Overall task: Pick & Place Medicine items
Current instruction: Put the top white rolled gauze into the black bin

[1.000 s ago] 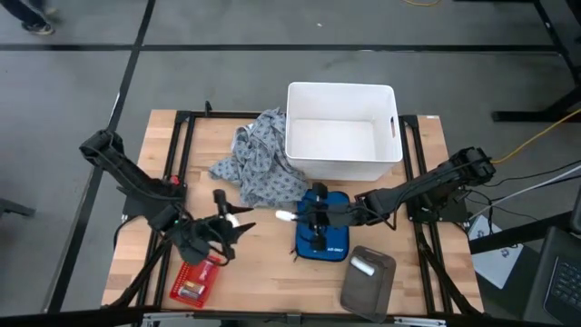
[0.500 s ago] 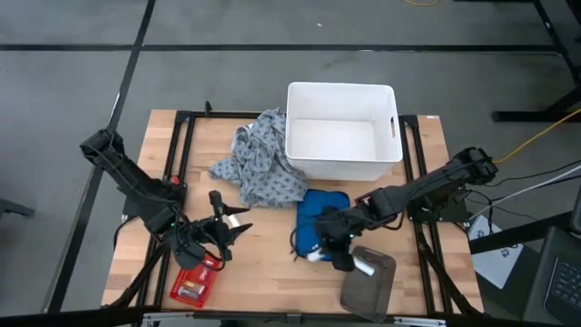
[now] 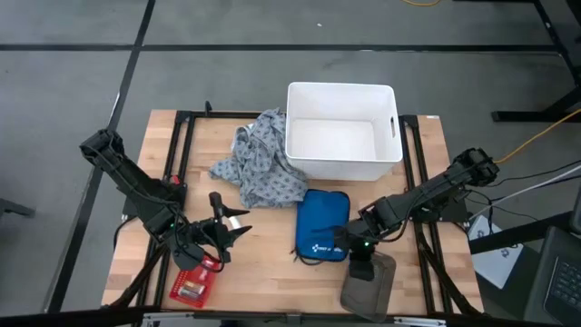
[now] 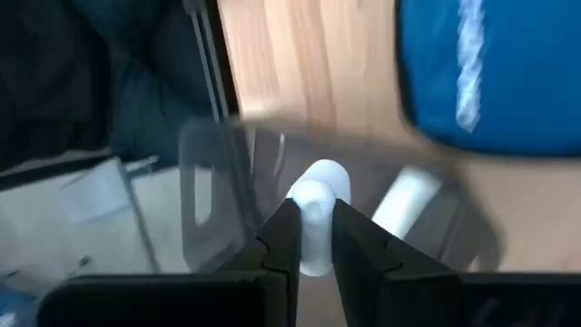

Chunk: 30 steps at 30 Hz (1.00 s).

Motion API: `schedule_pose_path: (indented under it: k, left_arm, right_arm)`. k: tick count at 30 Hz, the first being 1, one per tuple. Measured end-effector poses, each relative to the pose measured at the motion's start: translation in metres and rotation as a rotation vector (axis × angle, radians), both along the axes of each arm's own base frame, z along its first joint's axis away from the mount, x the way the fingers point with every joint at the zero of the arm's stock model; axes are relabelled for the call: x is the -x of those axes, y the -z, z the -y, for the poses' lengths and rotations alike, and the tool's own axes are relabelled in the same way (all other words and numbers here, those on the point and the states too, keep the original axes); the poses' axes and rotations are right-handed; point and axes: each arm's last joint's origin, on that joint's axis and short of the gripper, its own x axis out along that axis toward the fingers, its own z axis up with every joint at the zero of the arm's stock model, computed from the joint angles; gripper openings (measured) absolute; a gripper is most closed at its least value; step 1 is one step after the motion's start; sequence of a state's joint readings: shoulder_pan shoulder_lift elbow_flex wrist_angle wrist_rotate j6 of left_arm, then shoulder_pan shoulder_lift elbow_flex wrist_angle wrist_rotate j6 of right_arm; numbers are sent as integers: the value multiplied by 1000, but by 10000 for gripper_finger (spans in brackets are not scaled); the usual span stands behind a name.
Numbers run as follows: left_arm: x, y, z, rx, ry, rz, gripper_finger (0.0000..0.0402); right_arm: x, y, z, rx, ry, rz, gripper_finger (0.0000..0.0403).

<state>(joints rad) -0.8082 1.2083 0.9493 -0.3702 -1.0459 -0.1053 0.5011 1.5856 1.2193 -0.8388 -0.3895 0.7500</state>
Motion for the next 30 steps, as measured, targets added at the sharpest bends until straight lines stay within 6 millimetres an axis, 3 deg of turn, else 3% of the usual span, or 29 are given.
schedule_pose_path:
  k: [7, 14, 30]
  left_arm:
    - [0, 0, 1, 11, 16, -8, 194]
    - [0, 0, 1, 18, 13, -6, 194]
    - [0, 0, 0, 22, 12, -4, 194]
  right_arm:
    - [20, 30, -6, -52, 21, -189, 50]
    - [20, 40, -15, -98, 31, -125, 59]
    - [17, 40, -14, -57, 74, -91, 206]
